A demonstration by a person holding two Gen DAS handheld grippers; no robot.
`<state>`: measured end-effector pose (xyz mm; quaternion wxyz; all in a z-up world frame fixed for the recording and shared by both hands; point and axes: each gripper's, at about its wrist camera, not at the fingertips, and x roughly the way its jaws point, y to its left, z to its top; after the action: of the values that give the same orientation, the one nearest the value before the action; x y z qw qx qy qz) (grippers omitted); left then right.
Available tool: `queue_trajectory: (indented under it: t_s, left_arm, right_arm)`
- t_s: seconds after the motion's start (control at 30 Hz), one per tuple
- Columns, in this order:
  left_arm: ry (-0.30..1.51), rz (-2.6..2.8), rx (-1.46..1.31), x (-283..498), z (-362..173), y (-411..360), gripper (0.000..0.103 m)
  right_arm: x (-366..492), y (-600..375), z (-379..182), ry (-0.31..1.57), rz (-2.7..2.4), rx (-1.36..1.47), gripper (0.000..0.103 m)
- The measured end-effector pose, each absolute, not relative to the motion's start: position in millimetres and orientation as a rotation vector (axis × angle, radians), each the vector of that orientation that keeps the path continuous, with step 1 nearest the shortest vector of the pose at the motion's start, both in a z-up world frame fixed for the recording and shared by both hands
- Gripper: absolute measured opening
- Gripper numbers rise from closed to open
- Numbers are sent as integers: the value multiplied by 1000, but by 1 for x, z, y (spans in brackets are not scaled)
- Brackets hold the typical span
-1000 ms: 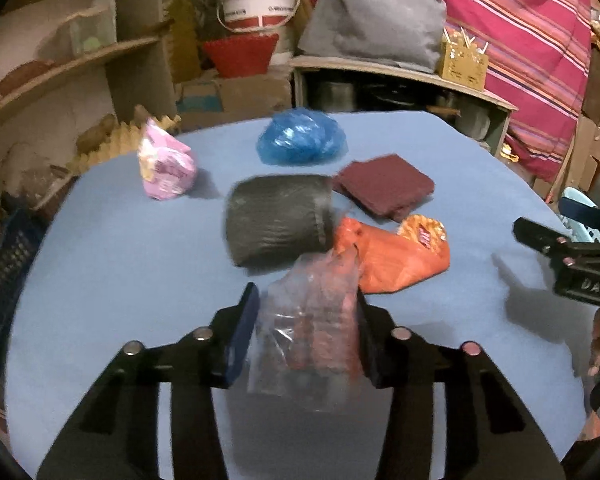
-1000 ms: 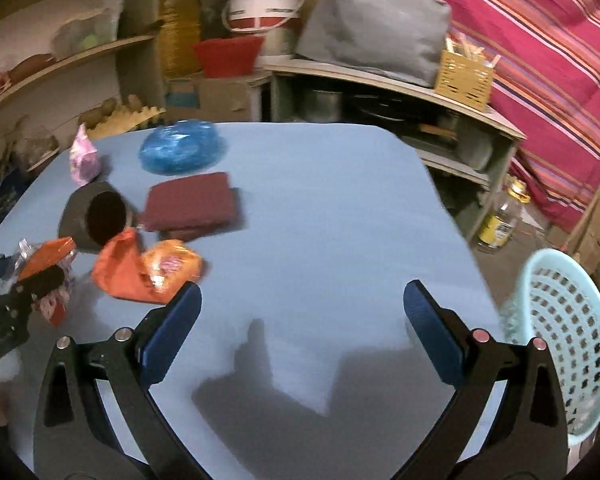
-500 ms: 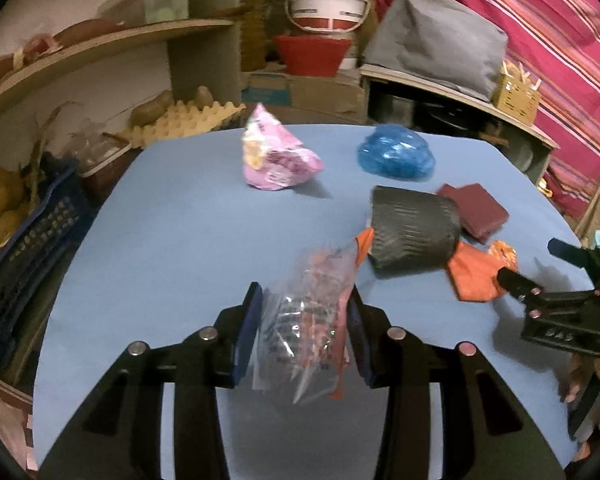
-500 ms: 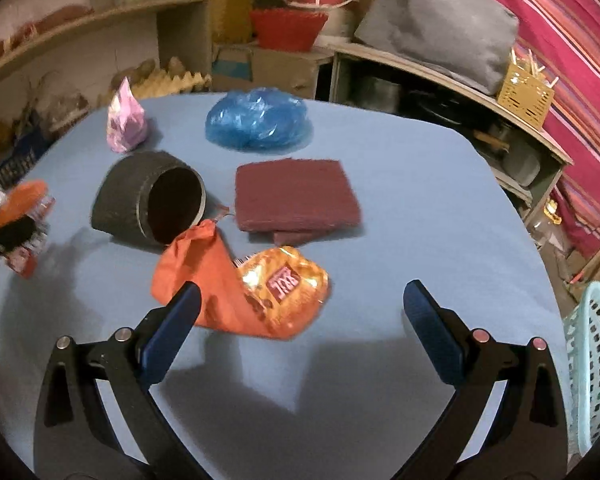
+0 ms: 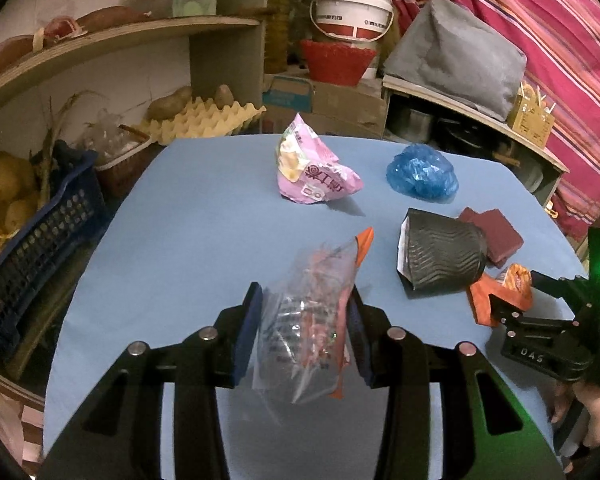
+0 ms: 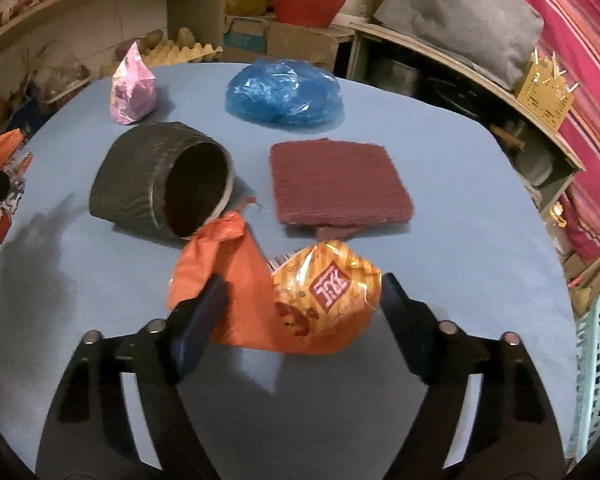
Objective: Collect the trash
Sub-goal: 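Grasp the clear plastic bag with the left gripper while the right gripper grasps the orange bag, then carry both bags over the light-blue basket and open the right gripper to drop the orange bag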
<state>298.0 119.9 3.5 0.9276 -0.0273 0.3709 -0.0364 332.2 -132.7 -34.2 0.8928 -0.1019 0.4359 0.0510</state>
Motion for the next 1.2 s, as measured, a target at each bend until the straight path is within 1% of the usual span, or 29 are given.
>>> queue_trajectory:
  t_s: [0.07, 0.1, 0.13, 0.17, 0.23, 0.33, 0.5, 0.77, 0.93, 1.2]
  left_arm:
    - [760, -73, -56, 298, 3, 121, 41]
    - [762, -74, -58, 298, 3, 121, 41]
    - [764, -74, -60, 298, 3, 121, 41]
    - [766, -74, -62, 298, 3, 121, 41]
    - [769, -73, -61, 298, 3, 120, 41]
    - [771, -72, -48, 297, 1, 117, 41]
    - [766, -69, -28, 294, -1, 113, 41]
    - [743, -70, -28, 279, -6, 93, 41]
    - [691, -89, 17, 265, 5, 63, 41]
    - [684, -173, 25, 251, 20, -5, 41]
  right_arm:
    - [331, -132, -34, 904, 127, -203, 66]
    - [332, -132, -34, 911, 149, -184, 56]
    - [332, -133, -34, 918, 168, -164, 51]
    - [331, -133, -34, 917, 181, -159, 48]
    - [328, -131, -34, 907, 199, -165, 32]
    - [325, -133, -31, 889, 216, -164, 20]
    - [315, -155, -20, 844, 181, -162, 16]
    - [279, -215, 14, 763, 126, -137, 15]
    - [255, -261, 24, 747, 96, -109, 15]
    - [216, -340, 43, 713, 24, -56, 15]
